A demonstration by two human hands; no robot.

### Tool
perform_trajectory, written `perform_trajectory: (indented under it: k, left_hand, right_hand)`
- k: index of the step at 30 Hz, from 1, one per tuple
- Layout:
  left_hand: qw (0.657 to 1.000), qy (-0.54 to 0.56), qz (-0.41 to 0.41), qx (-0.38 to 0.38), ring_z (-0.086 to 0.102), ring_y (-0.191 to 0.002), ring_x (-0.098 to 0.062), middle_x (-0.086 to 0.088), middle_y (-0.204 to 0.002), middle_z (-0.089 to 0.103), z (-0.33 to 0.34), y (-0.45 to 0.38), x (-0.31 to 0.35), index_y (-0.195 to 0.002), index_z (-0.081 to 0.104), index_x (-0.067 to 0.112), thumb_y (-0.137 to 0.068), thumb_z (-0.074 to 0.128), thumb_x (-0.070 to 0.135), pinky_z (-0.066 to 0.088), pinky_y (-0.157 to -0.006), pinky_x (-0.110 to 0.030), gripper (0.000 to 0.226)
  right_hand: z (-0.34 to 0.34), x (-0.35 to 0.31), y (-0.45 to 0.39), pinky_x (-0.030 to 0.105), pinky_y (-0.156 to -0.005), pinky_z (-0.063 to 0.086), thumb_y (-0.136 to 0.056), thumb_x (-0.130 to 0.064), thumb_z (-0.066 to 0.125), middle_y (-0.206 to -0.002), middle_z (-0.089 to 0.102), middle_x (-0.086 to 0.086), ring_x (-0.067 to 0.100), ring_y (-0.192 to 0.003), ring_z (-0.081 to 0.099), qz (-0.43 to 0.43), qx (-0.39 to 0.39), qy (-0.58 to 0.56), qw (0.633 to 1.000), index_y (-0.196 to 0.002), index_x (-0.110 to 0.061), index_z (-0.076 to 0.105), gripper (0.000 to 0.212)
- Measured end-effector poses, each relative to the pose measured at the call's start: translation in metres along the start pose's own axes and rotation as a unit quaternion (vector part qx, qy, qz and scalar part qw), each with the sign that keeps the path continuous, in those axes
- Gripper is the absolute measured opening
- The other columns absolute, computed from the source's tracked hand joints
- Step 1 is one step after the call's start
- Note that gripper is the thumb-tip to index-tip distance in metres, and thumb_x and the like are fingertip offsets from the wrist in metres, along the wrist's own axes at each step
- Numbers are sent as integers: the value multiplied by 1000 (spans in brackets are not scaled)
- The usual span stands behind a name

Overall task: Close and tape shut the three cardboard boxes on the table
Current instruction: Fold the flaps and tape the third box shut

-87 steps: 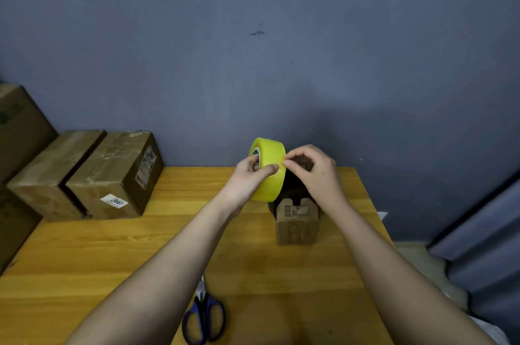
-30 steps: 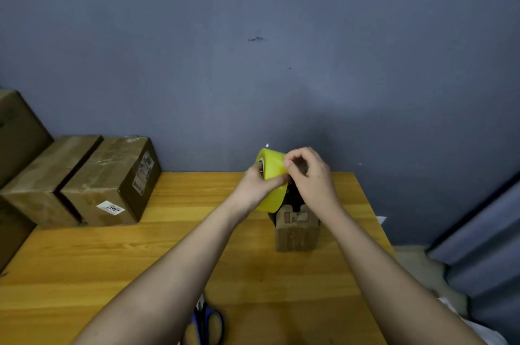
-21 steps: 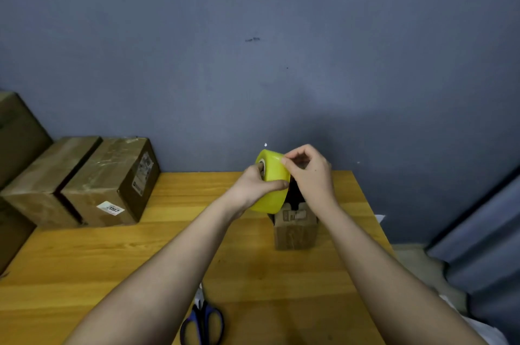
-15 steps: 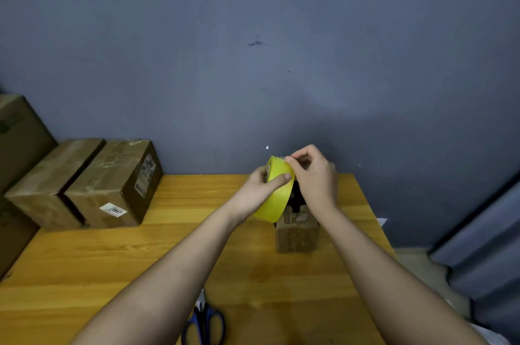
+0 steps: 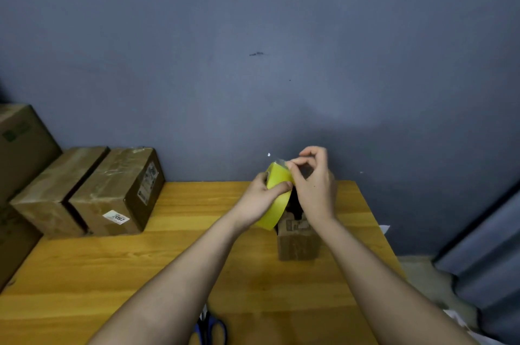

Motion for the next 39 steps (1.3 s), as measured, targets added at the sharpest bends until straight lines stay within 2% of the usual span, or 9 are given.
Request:
perform_trajectory:
  k: [4, 9, 15, 18, 21, 24, 29, 32, 39]
  left_hand:
    - [996, 77, -40, -9, 66, -71, -29, -16, -85, 67, 2, -1, -11, -116, 54, 0, -74, 70, 40, 55, -74, -49, 60]
    - [987, 136, -74, -49, 64, -57, -23, -14, -71, 66, 8, 0, -8, -104, 59, -2, -90, 63, 30, 53, -58, -28, 35]
    - [988, 141, -39, -40, 69, -70, -20, -16, -87, 71, 4, 11, -9, -109, 57, 6, -93, 59, 23, 57, -69, -31, 23]
    - [999, 48, 16, -2, 69, -67, -13, -12, -89, 70, -9, 12, -5, -110, 54, 12, -94, 58, 27, 55, -60, -25, 23]
    - [992, -74, 69, 71, 68, -73, -19, -6, -89, 69, -26, 10, -3, -104, 53, 17, -89, 62, 41, 55, -67, -35, 29]
    - [978, -163, 75, 109, 63, -79, -18, 0, -85, 65, -40, 7, 0, -101, 52, 18, -89, 60, 45, 48, -69, -33, 30]
    - [997, 64, -9, 29, 61, -54, -24, -15, -66, 64, -37, 7, -12, -88, 61, 0, -93, 57, 32, 50, -54, -27, 33]
    - [995, 95, -11, 12, 58, -50, -20, -11, -59, 61, -35, 9, -16, -75, 60, 4, -94, 54, 29, 48, -52, -23, 32]
    - [991, 110, -66, 24, 64, -53, -21, -16, -71, 65, -47, 10, -46, -93, 61, 2, -92, 60, 36, 53, -57, -27, 34]
  right_hand:
    - [-1, -6, 2, 38, -79, 48, -83, -23, 71, -87, 69, -18, 14, -92, 64, -12, 5, -18, 1000, -94, -40, 41, 36]
    - [-2, -2, 0, 33, -78, 49, -89, -24, 62, -87, 70, -10, 8, -87, 66, 14, 17, -107, 994, -92, -38, 46, 22]
    - [24, 31, -15, 29, -82, 46, -83, -12, 72, -81, 71, -5, 11, -81, 62, 168, -96, -191, 962, -96, -29, 49, 31]
    - [29, 35, -11, 29, -84, 47, -80, -6, 74, -79, 71, -4, 11, -82, 63, 192, -72, -201, 958, -94, -28, 52, 33]
    - [26, 23, -9, 22, -80, 48, -81, -3, 72, -77, 69, -3, 7, -78, 64, 165, -28, -206, 964, -92, -27, 50, 34]
    - [24, -2, -3, 14, -75, 46, -82, -2, 70, -79, 69, -1, 5, -78, 65, 94, -11, -188, 978, -92, -29, 47, 37]
    - [29, -22, 9, 21, -79, 47, -81, -6, 73, -80, 68, -9, 5, -81, 65, 47, 7, -153, 987, -88, -33, 44, 40]
    - [30, -25, 15, 15, -78, 44, -81, -6, 73, -82, 69, -5, 3, -82, 65, 36, 12, -160, 986, -88, -32, 44, 40]
    - [37, -39, 9, 28, -78, 50, -82, -11, 73, -82, 68, -5, 9, -81, 66, -3, -15, -158, 987, -90, -36, 43, 39]
Point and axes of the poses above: each hand's wrist, its own y-axis away from the middle knuckle, its own z-axis out of the palm, x = y × z, the point moved 10 cm from there along -y, towards the middle knuckle
